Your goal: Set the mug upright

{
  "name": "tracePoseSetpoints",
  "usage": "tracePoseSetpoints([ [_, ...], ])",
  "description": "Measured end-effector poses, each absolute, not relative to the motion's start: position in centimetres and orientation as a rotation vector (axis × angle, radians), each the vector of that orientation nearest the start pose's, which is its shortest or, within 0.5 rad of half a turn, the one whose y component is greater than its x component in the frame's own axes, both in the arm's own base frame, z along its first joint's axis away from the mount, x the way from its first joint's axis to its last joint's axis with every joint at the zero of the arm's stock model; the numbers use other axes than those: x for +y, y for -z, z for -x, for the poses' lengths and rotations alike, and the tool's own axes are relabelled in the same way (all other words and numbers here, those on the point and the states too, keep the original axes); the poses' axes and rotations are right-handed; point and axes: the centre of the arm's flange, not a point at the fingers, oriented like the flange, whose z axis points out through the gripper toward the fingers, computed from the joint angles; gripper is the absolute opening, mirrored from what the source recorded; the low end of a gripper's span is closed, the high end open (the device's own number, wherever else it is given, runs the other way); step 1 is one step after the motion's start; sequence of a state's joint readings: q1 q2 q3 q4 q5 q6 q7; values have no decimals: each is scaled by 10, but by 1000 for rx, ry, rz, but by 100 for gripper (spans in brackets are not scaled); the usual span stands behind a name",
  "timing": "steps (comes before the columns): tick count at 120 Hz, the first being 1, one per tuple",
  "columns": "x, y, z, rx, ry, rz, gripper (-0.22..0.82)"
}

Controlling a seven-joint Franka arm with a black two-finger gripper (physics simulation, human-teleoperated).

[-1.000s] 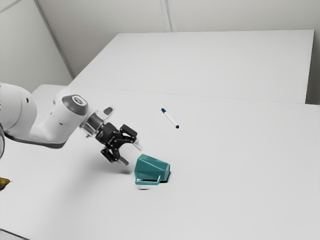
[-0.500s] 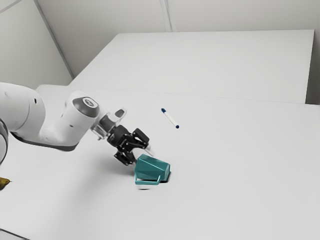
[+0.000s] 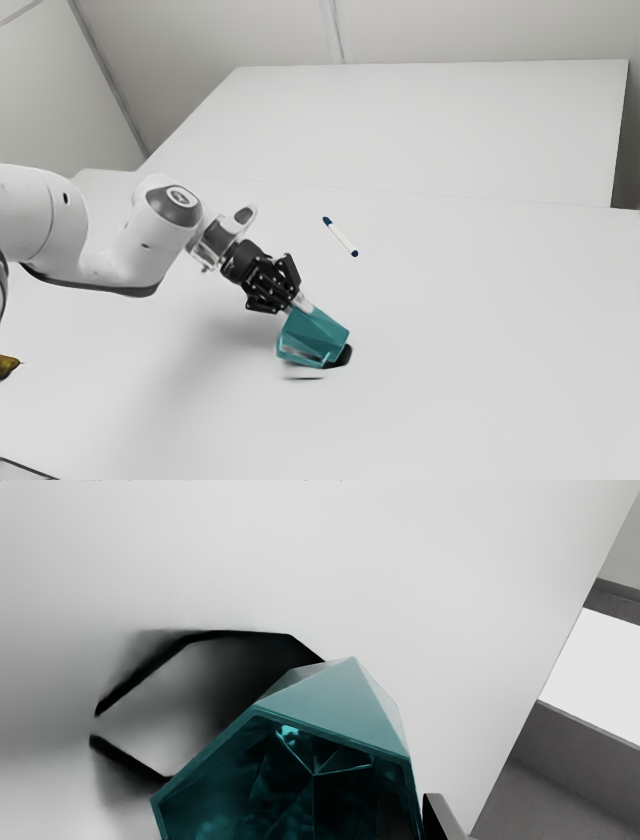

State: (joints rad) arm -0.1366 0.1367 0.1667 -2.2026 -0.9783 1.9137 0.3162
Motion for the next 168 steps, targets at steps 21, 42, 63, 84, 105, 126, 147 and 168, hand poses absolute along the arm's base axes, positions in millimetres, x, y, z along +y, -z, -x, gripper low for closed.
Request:
tracePoseSetpoints([
  [21, -47, -323, -518, 297, 277, -2255, -16],
  [42, -47, -338, -518, 287, 254, -2264, -17],
  [63, -50, -401, -541, 51, 100, -2519, -18],
  [84, -74, -430, -545, -294, -14, -2854, -18],
  [105, -105, -431, -546, -579, -20, -3097, -18],
  [126, -131, -417, -540, -694, 32, -3240, -18],
  [147, -126, -403, -540, -599, 89, -3320, -18],
  [168, -118, -388, -545, -445, 107, -3350, -18],
])
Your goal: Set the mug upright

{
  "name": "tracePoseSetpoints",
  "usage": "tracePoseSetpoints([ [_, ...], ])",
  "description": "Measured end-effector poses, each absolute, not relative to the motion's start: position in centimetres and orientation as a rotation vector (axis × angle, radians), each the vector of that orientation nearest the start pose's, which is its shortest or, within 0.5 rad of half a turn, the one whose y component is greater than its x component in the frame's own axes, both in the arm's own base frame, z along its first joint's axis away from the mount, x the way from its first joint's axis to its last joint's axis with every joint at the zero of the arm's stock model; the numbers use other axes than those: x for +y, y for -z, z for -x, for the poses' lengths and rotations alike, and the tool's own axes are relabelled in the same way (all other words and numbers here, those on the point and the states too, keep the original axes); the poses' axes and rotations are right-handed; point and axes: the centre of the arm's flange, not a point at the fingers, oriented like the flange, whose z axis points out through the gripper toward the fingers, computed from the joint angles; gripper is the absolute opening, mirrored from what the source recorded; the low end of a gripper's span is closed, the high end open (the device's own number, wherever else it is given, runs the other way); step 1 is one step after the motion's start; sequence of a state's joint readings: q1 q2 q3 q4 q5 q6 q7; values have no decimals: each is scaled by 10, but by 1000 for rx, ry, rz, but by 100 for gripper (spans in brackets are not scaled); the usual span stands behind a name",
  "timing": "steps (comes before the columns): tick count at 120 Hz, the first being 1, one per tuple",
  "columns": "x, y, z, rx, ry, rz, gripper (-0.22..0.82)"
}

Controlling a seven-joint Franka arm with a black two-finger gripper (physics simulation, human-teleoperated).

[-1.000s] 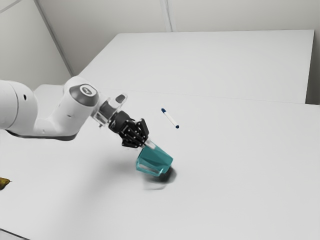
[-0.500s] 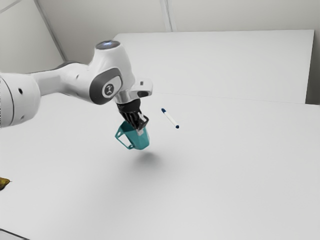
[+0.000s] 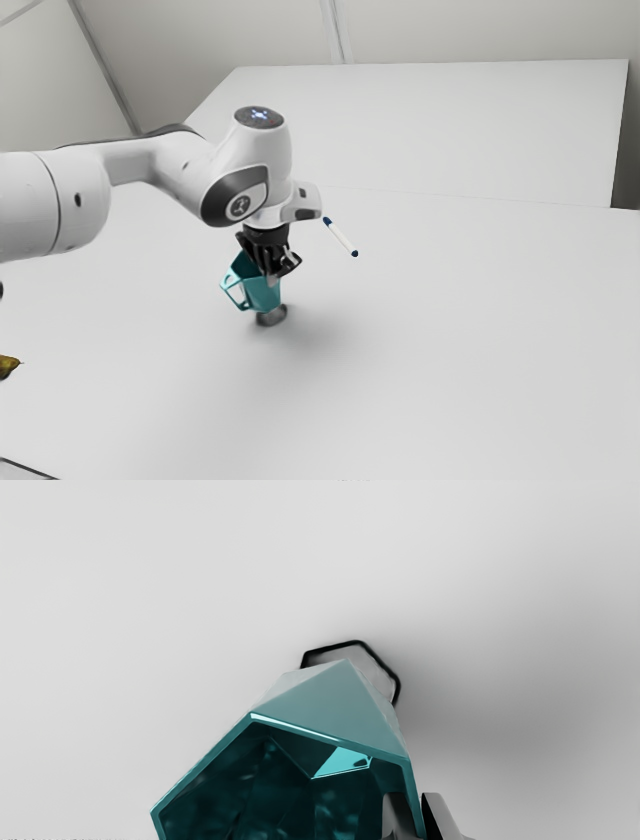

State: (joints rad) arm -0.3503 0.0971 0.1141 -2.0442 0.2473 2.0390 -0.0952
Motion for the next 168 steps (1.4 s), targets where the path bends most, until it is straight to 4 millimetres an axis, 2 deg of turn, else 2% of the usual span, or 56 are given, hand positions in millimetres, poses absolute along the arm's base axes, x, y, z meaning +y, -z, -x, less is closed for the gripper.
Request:
tracePoseSetpoints([
  [19, -130, -380, -544, 310, -92, 2900, -18],
  [43, -132, -367, -547, 204, -105, 2935, -18],
  [82, -135, -360, -548, 78, -107, 2981, -17],
  [92, -135, -360, -548, 57, -106, 2989, -8],
  [107, -136, -362, -548, 36, -97, 2997, 13],
  [118, -136, -368, -548, 23, -80, 3004, 24],
  [132, -134, -384, -547, 8, -38, 3016, 37],
  [139, -135, -400, -551, 2, 5, 3025, 42],
  [153, -135, -455, -564, -7, 106, 3075, 50],
  [160, -125, -477, -568, -14, 122, 3107, 52],
  [168, -111, -516, -577, -18, 169, 3130, 55],
])
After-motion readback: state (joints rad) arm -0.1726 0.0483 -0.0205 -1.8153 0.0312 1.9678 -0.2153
